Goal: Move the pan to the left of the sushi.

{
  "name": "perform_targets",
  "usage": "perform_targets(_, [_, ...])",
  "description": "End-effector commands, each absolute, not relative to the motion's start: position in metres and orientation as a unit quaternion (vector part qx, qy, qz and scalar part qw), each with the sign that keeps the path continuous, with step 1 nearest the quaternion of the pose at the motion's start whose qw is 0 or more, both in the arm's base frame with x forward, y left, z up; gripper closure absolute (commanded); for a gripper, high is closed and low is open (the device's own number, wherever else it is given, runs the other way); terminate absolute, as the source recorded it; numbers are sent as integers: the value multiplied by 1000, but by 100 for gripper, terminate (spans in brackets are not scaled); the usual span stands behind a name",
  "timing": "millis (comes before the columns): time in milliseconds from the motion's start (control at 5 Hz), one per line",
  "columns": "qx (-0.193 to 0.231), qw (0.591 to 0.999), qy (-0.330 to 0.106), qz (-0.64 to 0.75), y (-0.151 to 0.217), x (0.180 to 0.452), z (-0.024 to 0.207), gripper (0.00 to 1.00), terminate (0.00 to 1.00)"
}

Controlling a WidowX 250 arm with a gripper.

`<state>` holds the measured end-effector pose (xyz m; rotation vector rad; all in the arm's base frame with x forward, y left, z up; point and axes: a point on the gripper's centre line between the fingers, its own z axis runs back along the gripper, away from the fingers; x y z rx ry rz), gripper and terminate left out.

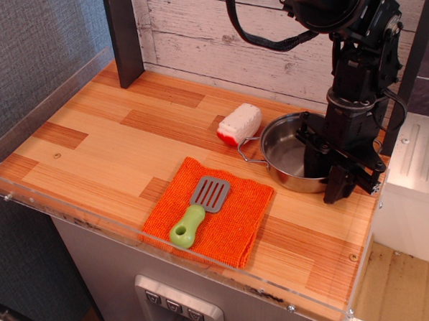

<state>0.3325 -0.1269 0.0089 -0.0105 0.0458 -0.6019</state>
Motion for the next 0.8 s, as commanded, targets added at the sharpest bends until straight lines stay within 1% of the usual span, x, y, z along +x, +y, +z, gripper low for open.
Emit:
perform_targets(0, [-31, 935, -61, -349, -132, 336, 50, 100, 0])
perform_targets(200, [-54, 919, -112, -374, -122, 339, 72, 100, 0])
perform_targets(400, [-48, 925, -148, -347, -99, 339, 103, 100, 0])
perform_targets(600, [-63, 957, -139, -248, -47, 336, 129, 100, 0])
